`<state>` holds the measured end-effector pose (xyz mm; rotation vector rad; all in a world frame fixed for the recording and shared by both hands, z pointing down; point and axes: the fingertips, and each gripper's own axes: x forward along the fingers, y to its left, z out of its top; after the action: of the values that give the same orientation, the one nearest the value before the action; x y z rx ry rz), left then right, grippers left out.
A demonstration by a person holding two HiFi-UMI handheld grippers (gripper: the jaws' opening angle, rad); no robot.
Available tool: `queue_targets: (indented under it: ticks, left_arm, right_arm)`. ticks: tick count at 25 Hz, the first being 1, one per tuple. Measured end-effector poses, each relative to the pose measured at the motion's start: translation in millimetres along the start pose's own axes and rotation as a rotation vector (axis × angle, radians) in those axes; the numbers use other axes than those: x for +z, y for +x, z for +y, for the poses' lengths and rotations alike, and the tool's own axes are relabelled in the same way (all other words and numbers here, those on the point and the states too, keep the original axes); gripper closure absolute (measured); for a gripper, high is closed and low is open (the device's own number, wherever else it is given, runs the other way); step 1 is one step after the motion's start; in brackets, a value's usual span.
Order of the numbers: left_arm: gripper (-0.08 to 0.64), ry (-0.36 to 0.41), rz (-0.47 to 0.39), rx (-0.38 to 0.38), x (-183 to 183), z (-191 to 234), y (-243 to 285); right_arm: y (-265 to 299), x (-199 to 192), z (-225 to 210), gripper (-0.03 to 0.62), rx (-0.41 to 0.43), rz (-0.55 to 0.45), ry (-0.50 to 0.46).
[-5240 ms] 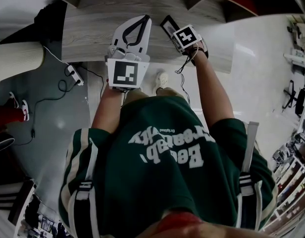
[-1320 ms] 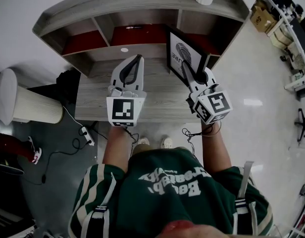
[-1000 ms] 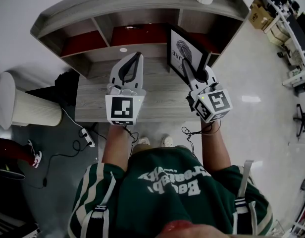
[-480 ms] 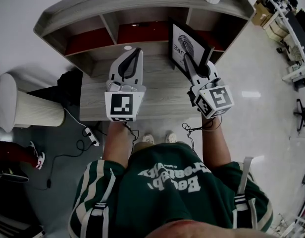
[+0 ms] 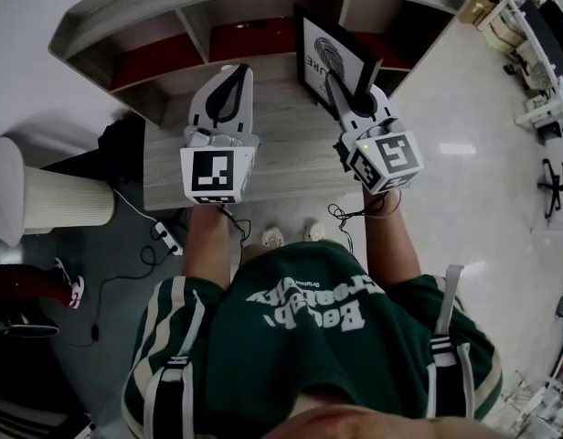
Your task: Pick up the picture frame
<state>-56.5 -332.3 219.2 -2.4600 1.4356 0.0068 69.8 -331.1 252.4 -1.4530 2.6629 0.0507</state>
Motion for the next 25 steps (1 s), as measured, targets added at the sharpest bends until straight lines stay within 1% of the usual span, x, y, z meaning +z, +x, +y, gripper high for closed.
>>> queue_targets:
  ticks: [9,14,19,25]
  left_arm:
    - [0.541,0.002,0.006,0.002,-5.4,7.6,0.9]
    - [0.541,0.005,0.013,0.004,-7.4,7.6,1.3]
    - [0.541,0.008,0.015,-0.004,-6.5,5.4,1.8]
    - [0.541,0.008,0.014,0.009,-5.5,9.2,-0.9]
  right_arm:
    - [4.3,-2.4,-2.2,0.554,-0.025,-0.009,-0.014]
    - [3.1,-0.5,0.1,0.554,-0.034,-0.007,-0.054]
    - [3.0,2.3,1.0,0.554,-0.054,-0.017,-0.117]
    - [2.0,4.2,3.3,0.554,-0.043,-0.019,-0.113]
